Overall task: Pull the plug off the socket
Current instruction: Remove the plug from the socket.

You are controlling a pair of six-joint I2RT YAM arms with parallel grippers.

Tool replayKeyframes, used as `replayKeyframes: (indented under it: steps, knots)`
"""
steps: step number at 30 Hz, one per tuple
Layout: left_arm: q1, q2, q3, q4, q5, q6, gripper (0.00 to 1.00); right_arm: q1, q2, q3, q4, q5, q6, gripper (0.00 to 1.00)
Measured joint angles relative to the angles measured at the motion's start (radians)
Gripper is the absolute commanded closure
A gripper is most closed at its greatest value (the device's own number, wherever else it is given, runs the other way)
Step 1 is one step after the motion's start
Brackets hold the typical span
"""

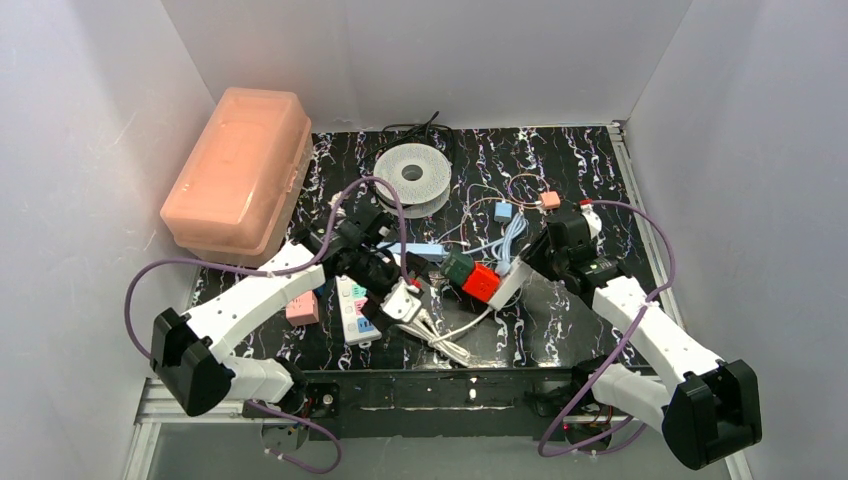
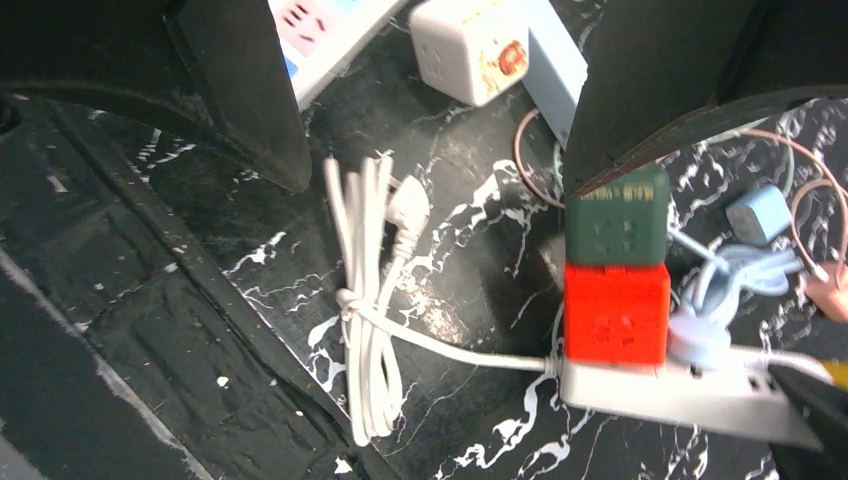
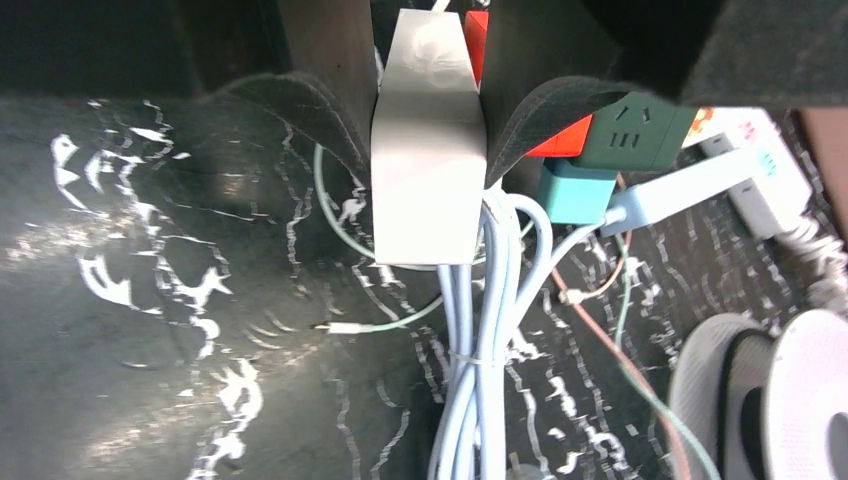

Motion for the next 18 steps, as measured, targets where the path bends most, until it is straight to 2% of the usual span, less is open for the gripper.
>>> replayKeyframes:
  steps: [2, 8, 18]
  knots:
    - [-0.025, 0.02, -0.01, 0.029, -0.01, 0.038, 0.02, 0.002, 0.0, 0.0, 0.023, -0.035, -0.004, 0.99]
    - [-0.058, 0.048, -0.137, 0.274, -0.056, 0.053, 0.02, 0.004, 0.018, 0.0, 0.099, -0.122, -0.009, 0.99]
    - [-0.116, 0.203, -0.145, 0.575, -0.192, 0.05, 0.02, 0.025, 0.068, 0.01, 0.112, -0.14, -0.019, 0.99]
